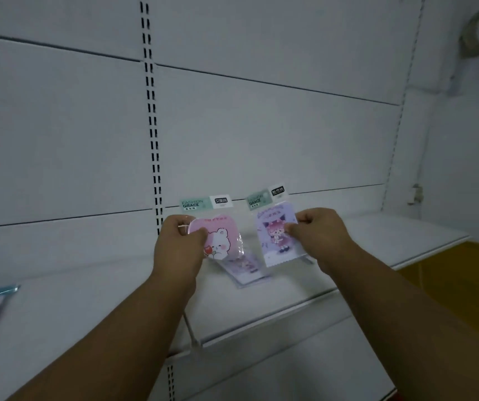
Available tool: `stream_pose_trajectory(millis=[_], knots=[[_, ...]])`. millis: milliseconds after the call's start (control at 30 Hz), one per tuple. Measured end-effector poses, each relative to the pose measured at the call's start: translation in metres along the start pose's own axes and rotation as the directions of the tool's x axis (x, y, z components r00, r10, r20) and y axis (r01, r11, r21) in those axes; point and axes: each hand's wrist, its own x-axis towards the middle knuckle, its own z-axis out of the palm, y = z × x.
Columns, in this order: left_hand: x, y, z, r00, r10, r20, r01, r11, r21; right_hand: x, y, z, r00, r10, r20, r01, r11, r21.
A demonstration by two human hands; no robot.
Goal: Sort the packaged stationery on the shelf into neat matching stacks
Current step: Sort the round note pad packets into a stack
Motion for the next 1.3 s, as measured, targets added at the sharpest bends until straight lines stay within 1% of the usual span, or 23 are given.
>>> stream_pose_trajectory(millis=[67,167,233,300,400,467,567,600,633,667,700,733,767,800,833,933,1000,1100,1200,1300], knots=[[0.008,0.001,-0.001,0.999,-0.011,-0.046,0.010,1.000,-0.024,0.019,0.003,0.017,0.997,0.026,0.068,-0.023,0.999,-0.033],[0.014,0.008,-0.003,0.997,-0.012,-0.078,0.006,0.997,-0.076,0.040,0.002,0.042,0.979,0.041,0.198,-0.022,0.995,-0.096],[0.012,0.013,-0.004,0.995,-0.002,-0.103,-0.008,0.996,-0.093,0.049,0.005,0.058,0.945,0.064,0.321,-0.018,0.990,-0.143],[0.007,0.016,-0.003,0.991,0.013,-0.135,-0.027,0.994,-0.106,0.055,0.010,0.070,0.907,0.073,0.414,0.004,0.983,-0.181],[-0.005,0.019,0.004,0.983,0.016,-0.181,-0.033,0.995,-0.090,0.060,0.018,0.079,0.879,0.025,0.476,0.143,0.939,-0.312],[-0.013,0.019,0.013,0.981,0.005,-0.196,-0.020,0.997,-0.075,0.060,0.025,0.081,0.862,-0.019,0.506,0.225,0.909,-0.350],[-0.019,0.016,0.028,0.975,0.003,-0.221,-0.016,0.998,-0.054,0.063,0.038,0.080,0.851,-0.122,0.510,0.382,0.810,-0.445],[-0.020,0.013,0.033,0.974,0.001,-0.225,-0.011,0.999,-0.044,0.064,0.039,0.078,0.845,-0.163,0.510,0.414,0.802,-0.430],[-0.021,0.011,0.038,0.975,-0.005,-0.223,-0.003,0.999,-0.032,0.068,0.038,0.076,0.846,-0.184,0.500,0.394,0.848,-0.355],[-0.021,0.009,0.043,0.977,-0.012,-0.214,0.008,1.000,-0.018,0.073,0.035,0.072,0.857,-0.186,0.481,0.313,0.929,-0.198],[-0.021,0.007,0.049,0.981,-0.024,-0.195,0.022,1.000,-0.009,0.079,0.030,0.065,0.865,-0.150,0.478,0.161,0.987,0.018],[-0.020,0.004,0.056,0.985,-0.036,-0.168,0.036,0.999,-0.004,0.084,0.025,0.056,0.855,-0.096,0.510,-0.020,0.976,0.217],[-0.020,0.001,0.066,0.990,-0.047,-0.135,0.048,0.999,0.002,0.091,0.022,0.045,0.835,-0.071,0.546,-0.151,0.924,0.350],[-0.018,-0.003,0.077,0.993,-0.057,-0.101,0.059,0.998,0.011,0.098,0.021,0.034,0.827,-0.081,0.557,-0.193,0.889,0.416],[-0.017,-0.006,0.089,0.996,-0.068,-0.066,0.069,0.997,0.021,0.105,0.023,0.023,0.836,-0.107,0.539,-0.167,0.885,0.434],[-0.011,-0.017,0.133,0.994,-0.074,0.078,0.073,0.997,0.013,0.126,0.038,-0.018,0.893,-0.155,0.423,-0.022,0.923,0.383],[-0.011,-0.024,0.165,0.985,-0.070,0.161,0.067,0.997,0.023,0.141,0.054,-0.045,0.925,-0.149,0.349,0.009,0.927,0.374],[-0.016,-0.036,0.219,0.957,-0.148,0.250,0.129,0.988,0.089,0.163,0.080,-0.087,0.960,-0.150,0.238,0.052,0.927,0.372],[-0.022,-0.051,0.274,0.934,-0.223,0.278,0.182,0.970,0.163,0.190,0.107,-0.125,0.978,-0.136,0.160,0.079,0.945,0.317],[-0.021,-0.067,0.326,0.943,-0.208,0.261,0.135,0.953,0.272,0.226,0.140,-0.151,0.979,-0.135,0.153,0.101,0.972,0.213]])
